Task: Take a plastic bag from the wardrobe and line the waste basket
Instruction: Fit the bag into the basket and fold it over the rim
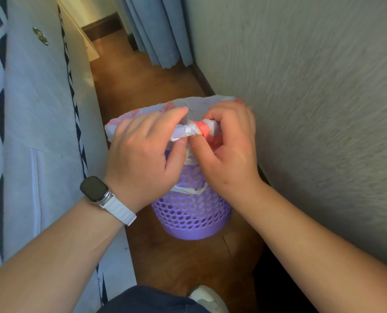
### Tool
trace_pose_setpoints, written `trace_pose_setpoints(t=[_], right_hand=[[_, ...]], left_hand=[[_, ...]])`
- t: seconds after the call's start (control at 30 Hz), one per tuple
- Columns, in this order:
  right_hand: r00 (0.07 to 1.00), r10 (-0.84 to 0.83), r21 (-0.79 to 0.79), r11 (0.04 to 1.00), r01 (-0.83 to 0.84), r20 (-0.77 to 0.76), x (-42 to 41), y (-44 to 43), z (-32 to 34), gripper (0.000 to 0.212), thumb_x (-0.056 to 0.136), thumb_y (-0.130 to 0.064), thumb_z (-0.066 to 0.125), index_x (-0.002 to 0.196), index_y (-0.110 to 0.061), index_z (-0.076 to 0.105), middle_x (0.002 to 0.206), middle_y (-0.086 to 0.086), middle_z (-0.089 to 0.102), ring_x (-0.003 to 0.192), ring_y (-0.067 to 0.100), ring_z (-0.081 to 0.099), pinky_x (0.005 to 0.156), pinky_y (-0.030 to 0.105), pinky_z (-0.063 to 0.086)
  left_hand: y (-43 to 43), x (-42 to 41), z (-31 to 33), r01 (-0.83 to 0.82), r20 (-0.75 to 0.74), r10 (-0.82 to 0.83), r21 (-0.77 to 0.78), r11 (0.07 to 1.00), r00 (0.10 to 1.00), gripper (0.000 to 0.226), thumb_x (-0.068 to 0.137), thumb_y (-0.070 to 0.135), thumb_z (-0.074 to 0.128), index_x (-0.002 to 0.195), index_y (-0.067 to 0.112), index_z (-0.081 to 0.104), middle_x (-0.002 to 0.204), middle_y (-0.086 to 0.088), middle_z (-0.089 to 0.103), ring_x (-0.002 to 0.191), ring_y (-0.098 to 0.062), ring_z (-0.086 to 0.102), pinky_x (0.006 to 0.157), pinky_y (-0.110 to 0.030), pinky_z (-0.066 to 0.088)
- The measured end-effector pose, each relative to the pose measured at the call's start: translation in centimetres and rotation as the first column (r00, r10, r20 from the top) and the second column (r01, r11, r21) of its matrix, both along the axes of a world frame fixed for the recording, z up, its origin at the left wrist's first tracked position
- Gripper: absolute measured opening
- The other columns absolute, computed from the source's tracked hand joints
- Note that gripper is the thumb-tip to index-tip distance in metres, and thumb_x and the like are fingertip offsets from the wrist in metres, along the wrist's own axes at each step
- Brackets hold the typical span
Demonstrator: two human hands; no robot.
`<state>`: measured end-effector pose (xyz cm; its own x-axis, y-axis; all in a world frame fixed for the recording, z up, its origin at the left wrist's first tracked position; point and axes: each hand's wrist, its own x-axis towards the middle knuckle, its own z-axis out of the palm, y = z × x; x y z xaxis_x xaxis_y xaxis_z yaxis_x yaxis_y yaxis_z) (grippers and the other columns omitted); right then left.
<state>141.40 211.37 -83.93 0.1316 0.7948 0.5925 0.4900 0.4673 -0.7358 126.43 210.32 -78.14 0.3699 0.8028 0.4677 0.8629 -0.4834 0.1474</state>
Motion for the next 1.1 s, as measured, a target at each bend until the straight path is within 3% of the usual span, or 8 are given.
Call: trace_pose_setpoints(t=[0.17, 0.3, 0.47, 0.6, 0.7, 0.8, 0.9, 1.1], right_hand=[[0.998, 0.068, -0.055, 0.996, -0.068, -0.006, 0.4, 0.1, -0.6, 0.024, 0.083, -0.021, 0.072, 0.097, -0.003, 0.064, 0.105, 0.009, 0.061, 0.101, 0.026, 0.056, 0.094, 0.044, 0.042], [0.994, 0.078, -0.128, 0.988, -0.087, -0.073, 1.1, 0.3, -0.8, 0.037, 0.082, -0.031, 0.067, 0.109, -0.006, 0.065, 0.123, 0.009, 0.056, 0.118, 0.025, 0.052, 0.105, 0.040, 0.039], [0.988, 0.084, -0.139, 0.985, -0.102, -0.132, 2.3, 0.7, -1.2, 0.041, 0.083, -0.033, 0.063, 0.114, -0.007, 0.064, 0.130, 0.005, 0.050, 0.126, 0.027, 0.049, 0.109, 0.044, 0.038], [0.977, 0.014, -0.169, 0.984, -0.051, -0.215, 2.6, 1.2, -0.7, 0.031, 0.076, -0.031, 0.061, 0.100, -0.011, 0.064, 0.120, 0.000, 0.051, 0.121, 0.025, 0.051, 0.105, 0.044, 0.040], [0.984, -0.012, -0.114, 0.993, -0.008, -0.179, 2.1, 1.0, -0.6, 0.025, 0.077, -0.028, 0.062, 0.092, -0.008, 0.061, 0.109, -0.004, 0.050, 0.110, 0.018, 0.052, 0.098, 0.037, 0.042], [0.993, -0.049, -0.073, 0.997, 0.041, -0.110, 1.5, 0.8, -0.6, 0.024, 0.078, -0.027, 0.063, 0.087, -0.005, 0.059, 0.102, -0.004, 0.050, 0.099, 0.014, 0.049, 0.089, 0.028, 0.038], [0.996, -0.062, -0.043, 0.997, 0.060, -0.065, 1.0, 0.5, -0.4, 0.024, 0.079, -0.027, 0.066, 0.088, -0.006, 0.059, 0.097, -0.001, 0.054, 0.094, 0.019, 0.052, 0.086, 0.033, 0.039], [0.999, -0.033, 0.012, 0.999, 0.033, -0.021, 0.3, 0.1, -0.1, 0.024, 0.080, -0.023, 0.074, 0.088, -0.004, 0.061, 0.098, -0.007, 0.053, 0.092, 0.023, 0.055, 0.085, 0.042, 0.042]], left_hand=[[0.4, -0.4, -0.5, 0.012, 0.007, -0.012, -0.061, 0.998, 1.000, 0.017, 0.093, 0.018, 0.052, 0.092, 0.008, 0.065, 0.077, -0.009, 0.061, 0.070, -0.033, 0.057, 0.059, -0.038, 0.042], [0.7, -0.8, -0.6, -0.001, 0.057, 0.006, -0.096, 0.995, 0.998, 0.021, 0.095, 0.021, 0.049, 0.088, 0.007, 0.063, 0.076, -0.006, 0.059, 0.069, -0.029, 0.054, 0.058, -0.036, 0.039], [0.7, -0.8, -0.5, 0.028, 0.152, -0.012, -0.101, 0.995, 0.988, 0.018, 0.097, 0.019, 0.050, 0.088, 0.008, 0.062, 0.078, 0.003, 0.056, 0.070, -0.020, 0.051, 0.060, -0.028, 0.035], [0.7, -0.6, -0.5, 0.055, 0.204, -0.032, -0.111, 0.992, 0.979, 0.020, 0.096, 0.019, 0.048, 0.090, 0.006, 0.062, 0.081, 0.009, 0.050, 0.071, -0.015, 0.049, 0.061, -0.027, 0.036], [0.7, -0.7, -0.3, 0.081, 0.198, -0.057, -0.113, 0.990, 0.979, 0.020, 0.095, 0.021, 0.050, 0.090, 0.005, 0.062, 0.079, 0.004, 0.052, 0.071, -0.019, 0.050, 0.062, -0.035, 0.041], [0.5, -0.6, 0.0, 0.095, 0.154, -0.076, -0.119, 0.988, 0.985, 0.032, 0.090, 0.033, 0.052, 0.099, 0.006, 0.066, 0.091, -0.006, 0.063, 0.084, -0.025, 0.058, 0.074, -0.042, 0.047], [0.2, -0.2, 0.2, 0.046, 0.108, -0.036, -0.094, 0.995, 0.994, 0.041, 0.089, 0.042, 0.051, 0.108, 0.009, 0.066, 0.101, -0.007, 0.067, 0.094, -0.025, 0.061, 0.082, -0.034, 0.044], [0.5, -0.3, -0.1, 0.003, 0.026, -0.002, -0.009, 1.000, 1.000, 0.027, 0.094, 0.033, 0.052, 0.102, 0.012, 0.067, 0.089, -0.007, 0.065, 0.082, -0.029, 0.058, 0.072, -0.040, 0.041]])
